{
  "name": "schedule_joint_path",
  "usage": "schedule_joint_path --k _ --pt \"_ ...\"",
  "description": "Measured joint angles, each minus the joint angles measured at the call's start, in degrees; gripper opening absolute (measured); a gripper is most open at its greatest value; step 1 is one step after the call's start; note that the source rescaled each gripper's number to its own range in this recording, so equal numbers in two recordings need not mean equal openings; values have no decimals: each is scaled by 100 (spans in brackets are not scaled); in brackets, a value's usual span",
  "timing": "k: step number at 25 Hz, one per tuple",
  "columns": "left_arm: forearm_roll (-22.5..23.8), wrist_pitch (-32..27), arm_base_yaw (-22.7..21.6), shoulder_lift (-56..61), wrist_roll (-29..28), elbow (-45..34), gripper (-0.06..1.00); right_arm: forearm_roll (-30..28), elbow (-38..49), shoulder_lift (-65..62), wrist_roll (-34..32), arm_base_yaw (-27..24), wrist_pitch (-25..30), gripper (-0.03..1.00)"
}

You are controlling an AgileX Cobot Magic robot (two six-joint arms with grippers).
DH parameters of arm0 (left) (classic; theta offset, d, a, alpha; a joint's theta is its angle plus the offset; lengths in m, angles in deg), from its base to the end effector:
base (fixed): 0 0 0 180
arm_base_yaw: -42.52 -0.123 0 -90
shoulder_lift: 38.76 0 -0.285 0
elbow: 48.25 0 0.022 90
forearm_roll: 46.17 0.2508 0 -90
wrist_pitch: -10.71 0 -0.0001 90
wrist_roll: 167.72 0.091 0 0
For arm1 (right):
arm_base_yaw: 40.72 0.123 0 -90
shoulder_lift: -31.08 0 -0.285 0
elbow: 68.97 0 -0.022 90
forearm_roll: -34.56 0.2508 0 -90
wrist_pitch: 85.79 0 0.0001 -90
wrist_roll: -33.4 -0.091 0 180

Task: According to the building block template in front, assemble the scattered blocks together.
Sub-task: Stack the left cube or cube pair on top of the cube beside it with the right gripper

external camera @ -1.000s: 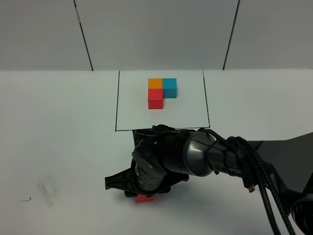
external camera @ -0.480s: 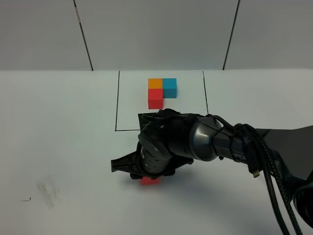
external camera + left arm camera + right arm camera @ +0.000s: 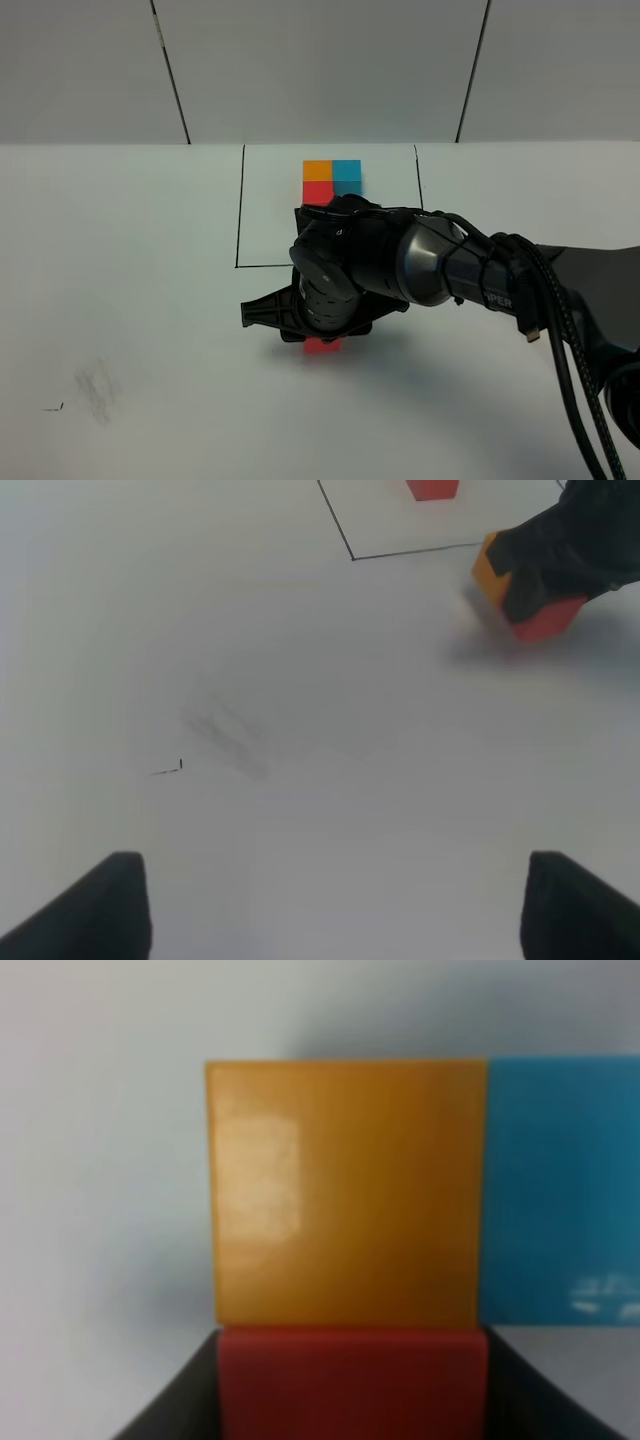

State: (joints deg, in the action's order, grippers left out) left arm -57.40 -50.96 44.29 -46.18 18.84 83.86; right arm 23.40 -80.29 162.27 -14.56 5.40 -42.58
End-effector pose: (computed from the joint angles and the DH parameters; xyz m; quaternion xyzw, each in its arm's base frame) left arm -0.0092 -0.0153 0.2805 0.0670 0.8458 -0.0759 0.5238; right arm 0.3158 0.3110 0.1456 -0.0445 0.9853 0.0552 0.1556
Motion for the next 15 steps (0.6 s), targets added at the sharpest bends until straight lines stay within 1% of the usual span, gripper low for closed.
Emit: schedule_joint_path --k 15 --pt "0 0 0 0 12 0 95 194 -19 208 -10 -109 22 21"
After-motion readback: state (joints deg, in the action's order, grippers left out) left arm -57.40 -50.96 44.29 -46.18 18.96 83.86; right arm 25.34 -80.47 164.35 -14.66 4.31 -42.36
